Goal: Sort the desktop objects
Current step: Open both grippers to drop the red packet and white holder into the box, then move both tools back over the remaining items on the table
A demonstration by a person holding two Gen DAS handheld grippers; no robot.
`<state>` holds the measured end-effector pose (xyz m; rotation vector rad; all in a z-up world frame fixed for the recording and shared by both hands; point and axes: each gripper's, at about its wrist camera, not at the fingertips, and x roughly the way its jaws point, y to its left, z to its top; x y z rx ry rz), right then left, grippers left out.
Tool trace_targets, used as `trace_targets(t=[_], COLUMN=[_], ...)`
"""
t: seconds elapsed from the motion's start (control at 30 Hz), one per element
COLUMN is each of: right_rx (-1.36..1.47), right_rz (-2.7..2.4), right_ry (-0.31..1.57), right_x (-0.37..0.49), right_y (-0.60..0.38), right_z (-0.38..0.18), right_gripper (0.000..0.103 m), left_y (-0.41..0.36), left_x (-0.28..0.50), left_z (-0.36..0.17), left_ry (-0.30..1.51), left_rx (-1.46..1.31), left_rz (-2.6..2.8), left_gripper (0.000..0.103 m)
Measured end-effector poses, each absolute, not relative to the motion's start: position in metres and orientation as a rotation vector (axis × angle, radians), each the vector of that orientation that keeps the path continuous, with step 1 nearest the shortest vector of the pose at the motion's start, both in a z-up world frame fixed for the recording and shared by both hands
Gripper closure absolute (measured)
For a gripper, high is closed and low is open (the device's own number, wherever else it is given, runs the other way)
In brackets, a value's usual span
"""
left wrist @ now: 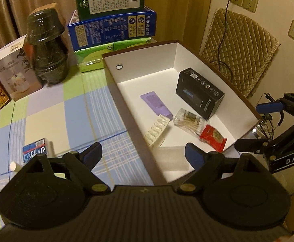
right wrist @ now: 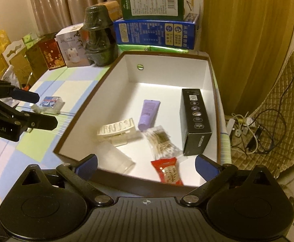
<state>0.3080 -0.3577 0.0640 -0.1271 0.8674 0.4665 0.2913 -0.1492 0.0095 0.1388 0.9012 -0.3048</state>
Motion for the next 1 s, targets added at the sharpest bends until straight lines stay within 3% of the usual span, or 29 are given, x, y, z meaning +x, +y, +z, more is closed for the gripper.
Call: trace_targets(t=[0.47,1.0], right_rx=[-0.115,-0.107], right_rz=[0.529,0.68], right_ry=[0.879,0.942], right_x=[0.268,0.234], right_y=[-0.308,-0.214], right_z=[0.064,0.041], right_gripper=[0.002,0.002], left_y=[-0.096,0.018], left_x=[0.254,0.205], left_z=[0.011,0.005], left_ry=[0.911,0.954], left_rx=[0.102,-0.01], left_rz=[-0.262,-0.128], left_gripper=[0.016,0.016])
